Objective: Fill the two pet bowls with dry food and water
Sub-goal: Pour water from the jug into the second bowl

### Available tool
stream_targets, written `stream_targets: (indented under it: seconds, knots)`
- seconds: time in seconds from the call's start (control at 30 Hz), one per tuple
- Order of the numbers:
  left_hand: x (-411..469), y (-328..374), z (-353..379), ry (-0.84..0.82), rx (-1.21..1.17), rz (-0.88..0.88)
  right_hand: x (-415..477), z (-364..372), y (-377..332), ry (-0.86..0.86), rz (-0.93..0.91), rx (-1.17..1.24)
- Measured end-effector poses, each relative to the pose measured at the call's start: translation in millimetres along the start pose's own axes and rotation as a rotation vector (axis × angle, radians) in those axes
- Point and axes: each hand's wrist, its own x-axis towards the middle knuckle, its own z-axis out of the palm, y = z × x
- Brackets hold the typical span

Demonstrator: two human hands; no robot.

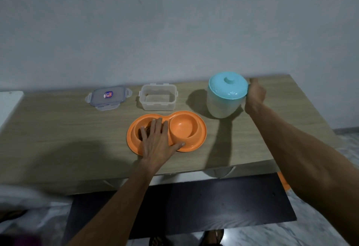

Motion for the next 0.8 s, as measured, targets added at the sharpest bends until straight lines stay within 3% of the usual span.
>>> stream_targets:
  seconds: [0.33, 0.8]
  knots:
    - [3.9, 12.7, 5.2, -0.065, -0.088, -0.051, -9.4, -4.0, -3.0, -0.074, 0.001, -0.037]
    - [3.5, 13.6, -0.7, -0.134, -0.137, -0.034, -63.3, -9.6, -28.2, 0.011, -0.365, -0.416]
